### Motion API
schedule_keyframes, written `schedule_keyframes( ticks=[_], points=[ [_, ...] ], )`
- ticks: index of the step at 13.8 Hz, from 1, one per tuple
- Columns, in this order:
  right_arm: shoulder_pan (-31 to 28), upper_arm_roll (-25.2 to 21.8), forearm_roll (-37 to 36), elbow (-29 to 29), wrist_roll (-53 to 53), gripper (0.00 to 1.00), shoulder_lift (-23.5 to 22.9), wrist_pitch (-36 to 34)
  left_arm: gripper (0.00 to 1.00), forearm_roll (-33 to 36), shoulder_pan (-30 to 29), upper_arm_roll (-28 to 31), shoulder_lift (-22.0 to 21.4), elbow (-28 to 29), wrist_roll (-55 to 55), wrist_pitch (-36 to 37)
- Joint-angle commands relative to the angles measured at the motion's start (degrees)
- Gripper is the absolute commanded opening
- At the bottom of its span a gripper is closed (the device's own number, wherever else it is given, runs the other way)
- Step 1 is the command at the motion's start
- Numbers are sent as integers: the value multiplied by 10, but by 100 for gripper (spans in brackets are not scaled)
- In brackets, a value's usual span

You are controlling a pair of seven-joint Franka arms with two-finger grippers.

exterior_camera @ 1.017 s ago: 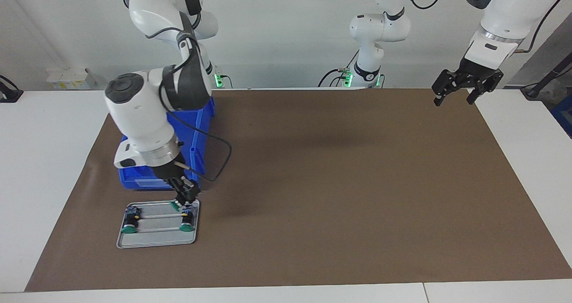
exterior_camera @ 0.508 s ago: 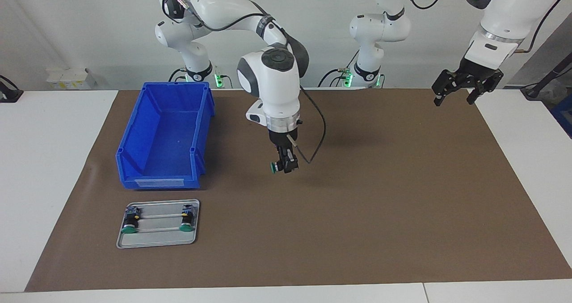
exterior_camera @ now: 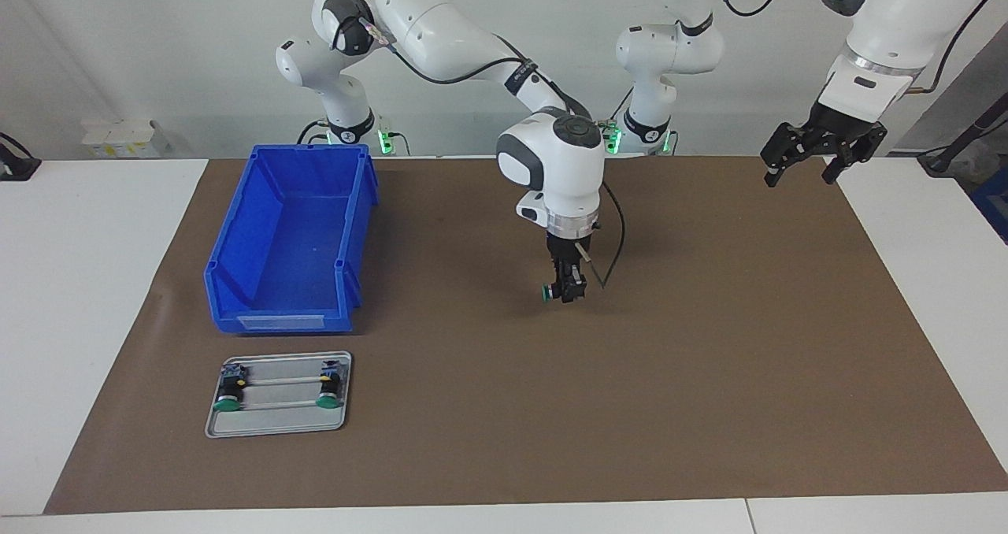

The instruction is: Place and press button with both arms

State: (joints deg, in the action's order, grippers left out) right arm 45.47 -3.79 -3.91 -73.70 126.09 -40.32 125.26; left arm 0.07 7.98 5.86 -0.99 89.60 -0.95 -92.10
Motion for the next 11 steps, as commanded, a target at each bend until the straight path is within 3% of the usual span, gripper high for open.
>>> schedule_keyframes(
  ticks=[1, 7, 8, 11],
  points=[
    [2, 0, -14, 14, 23, 0, -9, 11, 100, -2, -3, -1, -16, 16, 1, 11],
    [30, -1, -72, 2, 77, 0, -36, 42, 100, -2, 7, -10, -19, 17, 2, 13],
    [30, -1, -78, 2, 77, 7, -36, 40, 100, -2, 7, -10, -19, 17, 1, 12],
    [35, -1, -88, -21, 79, 74, -31, 58, 100, -3, 8, -11, -21, 17, 9, 28]
  ],
)
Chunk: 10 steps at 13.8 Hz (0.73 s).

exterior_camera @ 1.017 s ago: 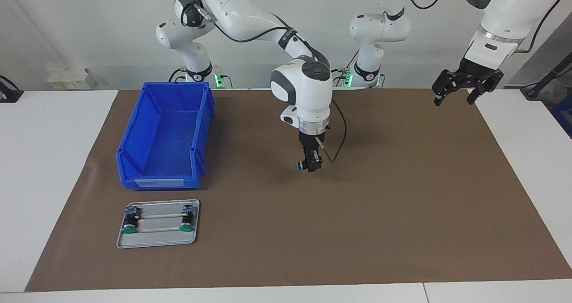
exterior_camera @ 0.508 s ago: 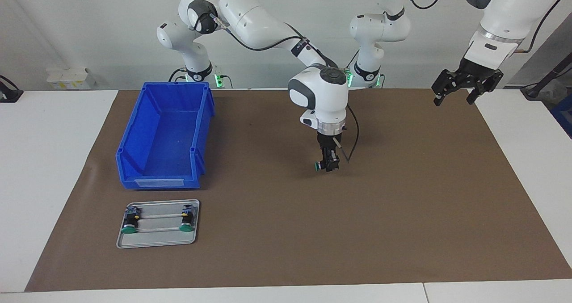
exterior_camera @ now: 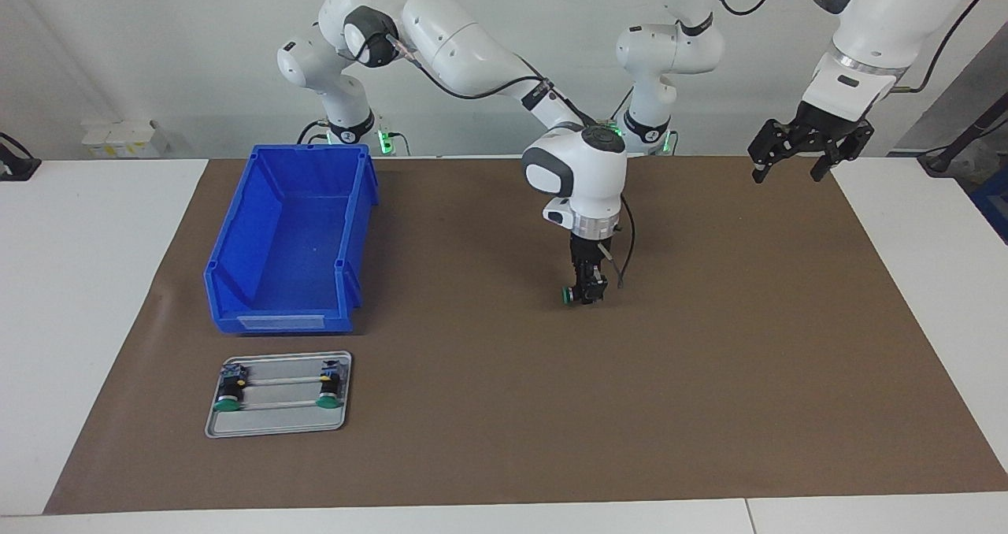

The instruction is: Place and press button with both arms

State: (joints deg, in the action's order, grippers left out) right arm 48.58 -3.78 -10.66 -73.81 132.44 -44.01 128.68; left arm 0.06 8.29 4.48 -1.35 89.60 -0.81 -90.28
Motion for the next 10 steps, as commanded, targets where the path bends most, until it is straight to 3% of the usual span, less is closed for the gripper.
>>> schedule_keyframes(
  ticks=[1, 5, 8, 10],
  points=[
    [5, -2, -23, -21, 15, 98, 6, 27, 100, -6, 5, 2, -20, 19, 16, 18],
    [9, -1, -66, -21, 0, 100, 43, -9, 99, -7, 37, 2, -24, 25, 44, 23],
    [-44, 0, -55, -56, -129, 100, 119, -18, 97, -8, 43, 1, -41, 63, 132, 9],
    [-95, 1, -27, -95, -251, 100, 179, -19, 97, -9, 57, -1, -49, 90, 221, -47]
  ],
)
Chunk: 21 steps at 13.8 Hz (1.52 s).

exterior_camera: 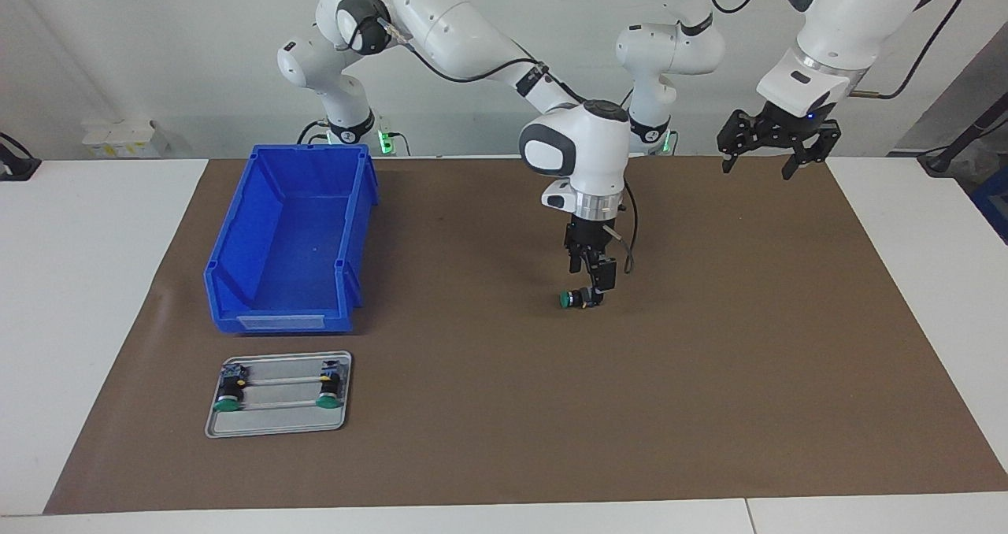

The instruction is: Place and press button with both arms

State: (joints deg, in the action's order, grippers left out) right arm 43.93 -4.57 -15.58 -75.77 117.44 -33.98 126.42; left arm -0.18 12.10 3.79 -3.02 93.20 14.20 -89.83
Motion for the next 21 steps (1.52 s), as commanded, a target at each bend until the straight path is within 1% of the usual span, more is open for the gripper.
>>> schedule_keyframes(
  ticks=[1, 2, 3, 5, 8, 9, 10, 12, 15, 17, 18, 19, 20, 21],
  points=[
    [-72, 9, 46, -88, -170, 100, 103, 1, 97, -5, 28, 6, -35, 62, 96, -71],
    [-104, 9, 64, -98, -244, 100, 126, -11, 94, -6, 44, 5, -36, 65, 114, -80],
    [-127, 9, 70, -99, -312, 100, 140, -33, 93, -6, 62, 5, -37, 68, 126, -84],
    [-181, 9, 73, -100, -450, 100, 169, -74, 94, -7, 97, 5, -39, 87, 159, -113],
    [-269, 8, 139, -99, -651, 100, 213, -121, 94, -15, 127, 4, -35, 142, 261, -198],
    [-291, 8, 141, -99, -703, 100, 226, -140, 94, -34, 127, 5, -27, 159, 287, -226],
    [-307, 8, 141, -98, -742, 100, 240, -157, 93, -45, 128, 4, -16, 166, 311, -244],
    [-341, 8, 142, -96, -806, 100, 265, -201, 93, -47, 145, 5, 23, 161, 354, -269],
    [-372, 4, 142, -80, -899, 100, 305, -293, 88, -47, 175, 5, 68, 162, 357, -320],
    [-384, 1, 141, -81, -936, 100, 337, -345, 86, -47, 185, 5, 84, 166, 359, -351],
    [-387, 1, 141, -94, -955, 100, 342, -352, 85, -47, 188, 5, 92, 168, 366, -359],
    [-388, 0, 138, -131, -989, 100, 357, -348, 85, -47, 189, 5, 106, 166, 382, -361],
    [-388, 0, 134, -140, -1022, 100, 362, -336, 85, -47, 188, 5, 115, 166, 394, -370],
    [-387, 0, 130, -141, -1032, 100, 362, -328, 85, -47, 188, 5, 127, 164, 407, -379]
  ],
)
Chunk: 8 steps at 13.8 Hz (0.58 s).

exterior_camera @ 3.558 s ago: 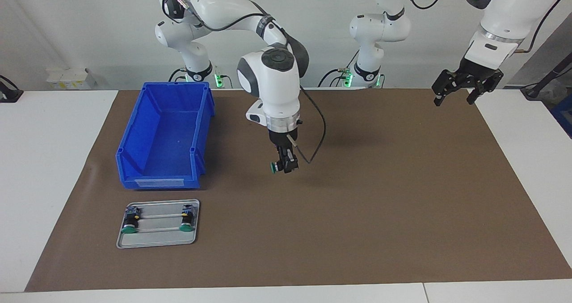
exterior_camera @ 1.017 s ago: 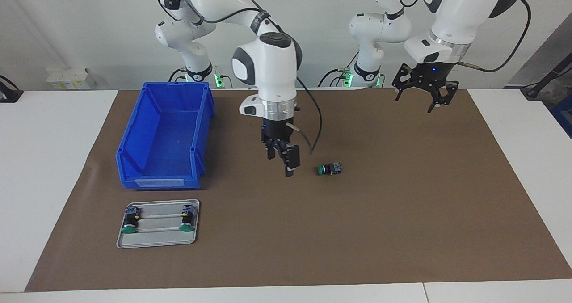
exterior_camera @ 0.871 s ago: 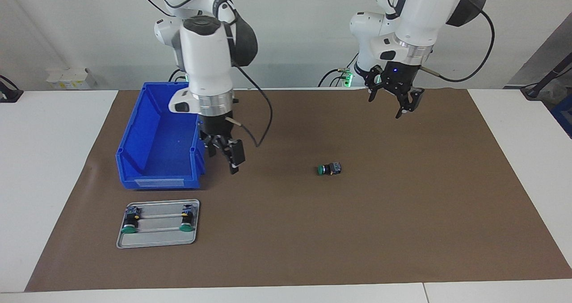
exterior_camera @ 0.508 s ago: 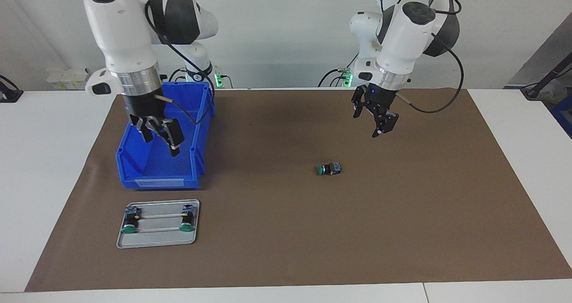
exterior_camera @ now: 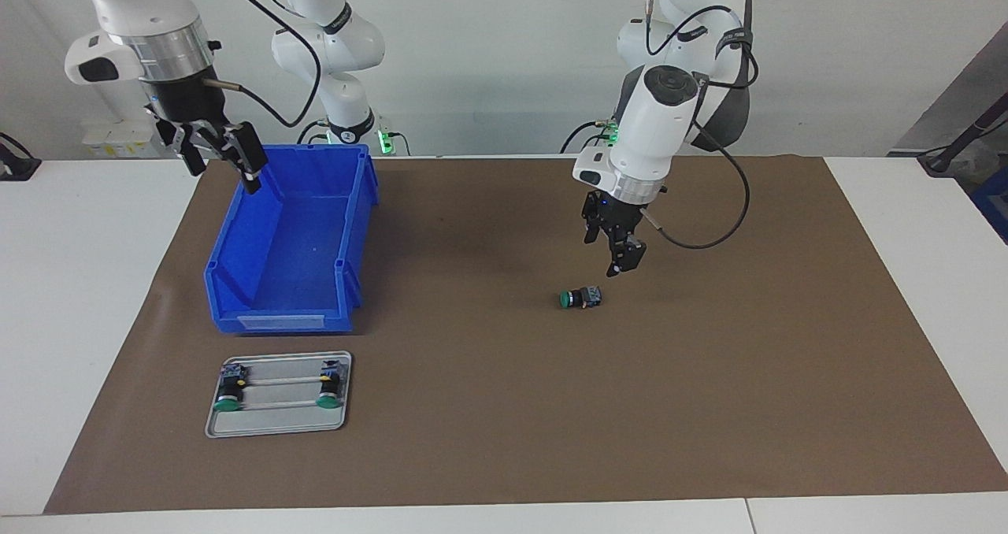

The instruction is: Place and press button with both arms

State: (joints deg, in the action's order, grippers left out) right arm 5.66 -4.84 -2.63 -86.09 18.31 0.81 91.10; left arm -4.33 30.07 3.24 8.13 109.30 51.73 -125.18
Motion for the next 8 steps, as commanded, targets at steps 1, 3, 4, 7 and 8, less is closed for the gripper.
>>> schedule_keyframes(
  ticks=[1, 3, 4, 7, 8],
  points=[
    [-4, 4, -2, -36, -42, 100, 13, 20, 85, -5, 9, 11, 28, -1, 43, -35],
    [-6, 4, -3, -6, -48, 100, 6, -42, 84, -5, 10, 11, 45, -2, 44, -55],
    [-9, 5, -3, 14, -56, 100, 2, -68, 84, -5, 11, 10, 60, -2, 44, -64],
    [-16, 4, 2, 18, -90, 100, -4, -68, 86, -5, 24, 9, 101, -12, 44, -84],
    [-17, 4, 1, 18, -91, 100, -4, -86, 86, -5, 25, 9, 111, -12, 44, -95]
  ],
)
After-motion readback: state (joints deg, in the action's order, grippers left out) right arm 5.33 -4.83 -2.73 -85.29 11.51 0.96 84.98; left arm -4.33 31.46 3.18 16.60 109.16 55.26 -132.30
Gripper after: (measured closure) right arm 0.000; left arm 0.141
